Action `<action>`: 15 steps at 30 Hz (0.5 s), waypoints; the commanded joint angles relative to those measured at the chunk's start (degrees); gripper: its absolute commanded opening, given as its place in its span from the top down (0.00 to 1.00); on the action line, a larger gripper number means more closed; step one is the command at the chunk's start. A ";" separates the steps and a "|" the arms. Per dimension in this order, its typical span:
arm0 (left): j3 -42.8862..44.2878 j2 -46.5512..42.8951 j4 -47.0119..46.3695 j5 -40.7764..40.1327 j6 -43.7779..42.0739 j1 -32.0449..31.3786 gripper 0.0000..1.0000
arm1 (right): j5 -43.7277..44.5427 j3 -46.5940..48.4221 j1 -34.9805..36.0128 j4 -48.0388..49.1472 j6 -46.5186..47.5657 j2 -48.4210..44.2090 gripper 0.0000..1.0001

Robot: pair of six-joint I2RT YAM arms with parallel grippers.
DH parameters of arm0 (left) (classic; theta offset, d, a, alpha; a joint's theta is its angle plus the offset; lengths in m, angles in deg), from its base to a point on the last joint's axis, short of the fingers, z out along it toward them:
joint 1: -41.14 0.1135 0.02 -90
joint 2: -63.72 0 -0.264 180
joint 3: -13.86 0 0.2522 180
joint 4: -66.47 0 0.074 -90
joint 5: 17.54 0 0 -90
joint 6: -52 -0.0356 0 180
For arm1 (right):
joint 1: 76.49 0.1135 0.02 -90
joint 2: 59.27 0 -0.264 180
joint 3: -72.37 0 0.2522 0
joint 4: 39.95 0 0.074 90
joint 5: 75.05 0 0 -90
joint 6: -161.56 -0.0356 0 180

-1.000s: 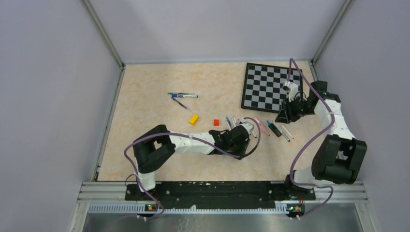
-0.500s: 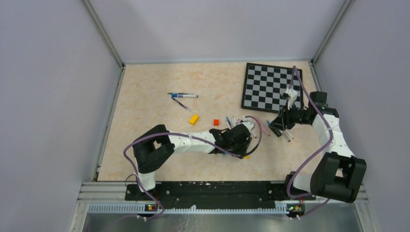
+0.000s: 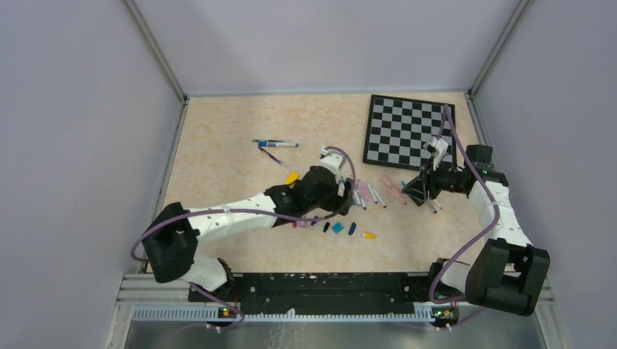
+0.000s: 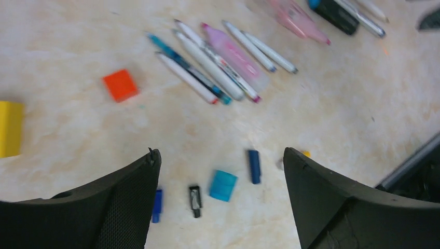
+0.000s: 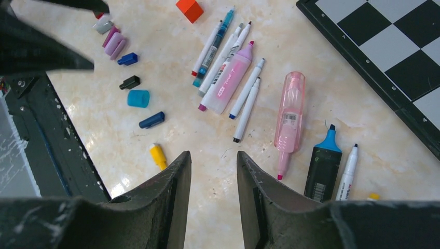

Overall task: Open the pen caps
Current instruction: Pick up the pen from the center of the board.

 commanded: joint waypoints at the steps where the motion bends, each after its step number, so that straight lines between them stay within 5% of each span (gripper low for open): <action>1: -7.48 -7.37 -9.05 6.72 2.45 11.59 0.10 | -2.63 -0.57 -0.84 2.61 1.50 -1.74 0.63; 6: -12.70 -11.06 -13.35 14.60 8.15 23.58 0.04 | -2.74 -0.92 -1.41 2.77 1.77 -1.84 0.63; 15: 2.70 -0.52 6.06 1.89 7.29 28.89 0.01 | -2.76 -1.36 -1.94 2.98 2.04 -1.89 0.63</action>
